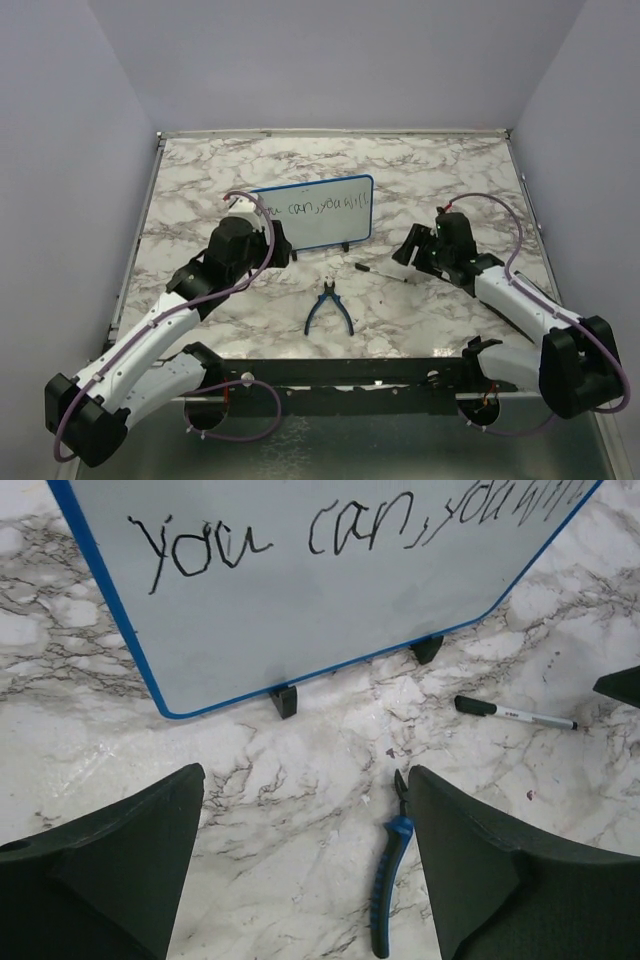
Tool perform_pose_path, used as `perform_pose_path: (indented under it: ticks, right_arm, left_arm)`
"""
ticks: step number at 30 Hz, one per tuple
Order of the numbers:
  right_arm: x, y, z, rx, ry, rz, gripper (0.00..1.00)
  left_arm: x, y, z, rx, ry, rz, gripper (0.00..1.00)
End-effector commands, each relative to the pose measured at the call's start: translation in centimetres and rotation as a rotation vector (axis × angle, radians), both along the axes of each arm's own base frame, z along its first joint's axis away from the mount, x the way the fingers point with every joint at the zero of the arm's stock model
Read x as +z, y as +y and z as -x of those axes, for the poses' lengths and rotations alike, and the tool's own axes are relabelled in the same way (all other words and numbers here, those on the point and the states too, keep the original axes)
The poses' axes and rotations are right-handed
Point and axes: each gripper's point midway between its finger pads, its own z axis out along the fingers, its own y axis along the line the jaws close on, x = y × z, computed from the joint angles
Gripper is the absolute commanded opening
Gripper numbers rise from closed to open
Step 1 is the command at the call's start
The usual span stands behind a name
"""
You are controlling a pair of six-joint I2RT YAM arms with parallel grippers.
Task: Write a sentence on the whiteboard
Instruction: Place the whiteboard marker at the center of the board, then reset both arms
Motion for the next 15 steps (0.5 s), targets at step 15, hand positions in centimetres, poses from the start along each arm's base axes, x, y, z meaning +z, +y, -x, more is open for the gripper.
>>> perform_pose_path:
  ticks: [15]
  right_arm:
    - [18.2, -9.2, -3.4, -0.317, -0.552, 0.308, 0.91]
  left_arm:
    - [12.0, 13.2, -4.4, 0.508, -0.318, -0.097, 0.99]
